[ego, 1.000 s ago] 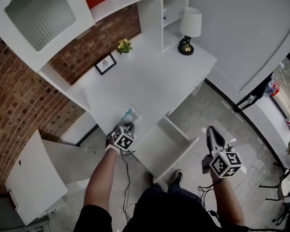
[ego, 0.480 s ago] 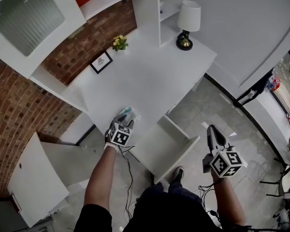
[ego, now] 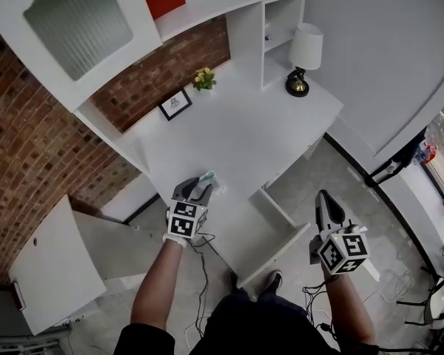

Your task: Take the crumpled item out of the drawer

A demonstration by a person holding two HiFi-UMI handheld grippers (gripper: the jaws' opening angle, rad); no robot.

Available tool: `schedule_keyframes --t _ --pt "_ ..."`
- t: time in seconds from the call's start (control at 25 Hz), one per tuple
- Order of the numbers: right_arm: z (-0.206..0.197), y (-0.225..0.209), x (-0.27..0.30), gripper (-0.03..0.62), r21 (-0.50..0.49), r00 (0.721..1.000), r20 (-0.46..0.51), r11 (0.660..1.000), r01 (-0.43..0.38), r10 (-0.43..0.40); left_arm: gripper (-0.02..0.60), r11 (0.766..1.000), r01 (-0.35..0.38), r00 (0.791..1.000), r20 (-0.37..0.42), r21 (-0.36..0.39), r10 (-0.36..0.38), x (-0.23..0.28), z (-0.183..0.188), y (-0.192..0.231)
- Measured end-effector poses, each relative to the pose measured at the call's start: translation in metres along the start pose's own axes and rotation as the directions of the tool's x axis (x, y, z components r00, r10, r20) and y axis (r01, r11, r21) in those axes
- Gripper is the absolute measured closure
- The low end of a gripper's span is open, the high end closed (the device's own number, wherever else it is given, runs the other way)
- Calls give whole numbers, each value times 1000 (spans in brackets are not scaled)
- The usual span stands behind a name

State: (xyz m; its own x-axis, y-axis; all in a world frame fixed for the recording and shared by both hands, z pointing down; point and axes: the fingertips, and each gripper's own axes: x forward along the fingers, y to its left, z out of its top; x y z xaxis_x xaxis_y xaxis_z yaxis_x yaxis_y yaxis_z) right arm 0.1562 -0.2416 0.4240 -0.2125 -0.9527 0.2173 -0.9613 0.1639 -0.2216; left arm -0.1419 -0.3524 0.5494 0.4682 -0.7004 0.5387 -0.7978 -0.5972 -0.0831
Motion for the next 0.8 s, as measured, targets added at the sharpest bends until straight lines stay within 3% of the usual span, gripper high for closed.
schedule_keyframes --t 0.16,0.28,0.44,0.64,0.8 --pt "23 20 1 589 -73 999 44 997 -23 26 423 993 -21 990 138 -120 38 -44 46 -10" --pt "37 39 2 594 -111 996 62 992 -62 69 423 989 -28 979 196 -142 55 -73 68 -22" --pt "64 47 -2 594 -177 990 121 983 -56 78 423 983 -39 957 277 -180 89 -112 94 -28" --pt "94 40 -11 594 -146 979 195 989 -35 64 424 974 -75 917 370 -212 152 -158 129 -25" --pt "113 44 -26 594 -104 966 252 994 -26 52 428 979 -101 879 445 -176 170 -189 160 -37"
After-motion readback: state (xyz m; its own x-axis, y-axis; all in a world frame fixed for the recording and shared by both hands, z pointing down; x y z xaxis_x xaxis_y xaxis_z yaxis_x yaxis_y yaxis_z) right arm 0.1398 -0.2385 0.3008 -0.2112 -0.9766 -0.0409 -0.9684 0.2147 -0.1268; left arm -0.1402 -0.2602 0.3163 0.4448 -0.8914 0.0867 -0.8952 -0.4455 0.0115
